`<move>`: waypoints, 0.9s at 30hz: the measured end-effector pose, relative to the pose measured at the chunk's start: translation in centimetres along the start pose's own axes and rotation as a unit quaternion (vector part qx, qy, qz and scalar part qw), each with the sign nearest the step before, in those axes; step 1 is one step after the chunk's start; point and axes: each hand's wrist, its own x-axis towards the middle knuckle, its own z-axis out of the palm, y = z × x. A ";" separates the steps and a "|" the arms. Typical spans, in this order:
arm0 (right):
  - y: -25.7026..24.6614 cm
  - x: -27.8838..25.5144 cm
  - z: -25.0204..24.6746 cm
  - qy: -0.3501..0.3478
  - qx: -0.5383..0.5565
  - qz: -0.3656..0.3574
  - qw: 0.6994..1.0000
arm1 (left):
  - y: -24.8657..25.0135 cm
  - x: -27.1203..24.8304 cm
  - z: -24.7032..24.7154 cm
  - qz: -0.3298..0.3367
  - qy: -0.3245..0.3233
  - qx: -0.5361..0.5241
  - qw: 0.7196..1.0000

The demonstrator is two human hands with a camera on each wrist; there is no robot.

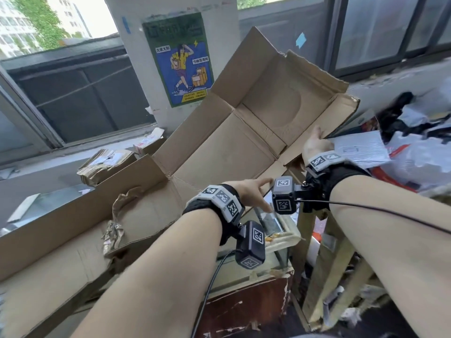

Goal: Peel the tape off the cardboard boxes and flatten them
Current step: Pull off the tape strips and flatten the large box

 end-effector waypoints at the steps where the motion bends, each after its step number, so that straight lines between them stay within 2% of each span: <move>1: 0.2 0.3 0.0 0.003 -0.002 0.006 1.000 | 0.4 0.3 0.4 0.000 0.009 0.031 0.999; 4: 1.1 1.5 -1.0 -0.017 -0.021 0.015 1.000 | 1.0 0.6 1.2 0.004 0.062 0.073 0.995; 7: 2.8 2.8 -1.6 -0.149 -0.042 0.010 0.988 | 0.9 1.0 1.8 -0.006 0.073 0.071 0.995; 8: 3.2 2.8 -1.6 -0.144 -0.049 0.006 0.988 | 0.8 1.3 2.0 -0.012 0.068 0.070 0.995; 9: 3.4 2.6 -1.5 -0.092 -0.078 -0.003 0.993 | 0.8 1.7 2.1 -0.018 0.063 0.069 0.996; 11: 2.9 1.8 -1.5 0.069 -0.161 -0.033 0.984 | 0.9 2.0 2.2 -0.028 0.059 0.055 0.996; 12: 2.4 1.4 -1.6 0.105 -0.166 -0.059 0.979 | 1.0 2.1 2.1 -0.032 0.061 0.050 0.996; 14: 1.6 1.8 -1.6 0.122 -0.157 -0.142 0.970 | 1.1 2.3 1.9 -0.038 0.069 0.043 0.996; 16: 1.3 2.6 -1.6 0.130 -0.191 -0.233 0.945 | 1.2 2.2 1.6 -0.041 0.072 0.033 0.996; 18: 1.1 3.0 -1.3 0.133 -0.260 -0.321 0.901 | 1.4 1.9 1.5 -0.040 0.071 0.021 0.996; 22: 1.0 2.2 -0.6 0.135 -0.403 -0.476 0.770 | 0.8 1.0 1.2 -0.045 0.107 0.001 0.993; 24: 0.8 0.9 -0.3 0.117 -0.487 -0.530 0.684 | -0.1 0.4 1.0 -0.064 0.145 -0.005 0.987; 27: 0.6 -2.3 0.6 0.038 -0.662 -0.521 0.537 | -2.4 -0.7 0.5 -0.129 0.209 -0.042 0.968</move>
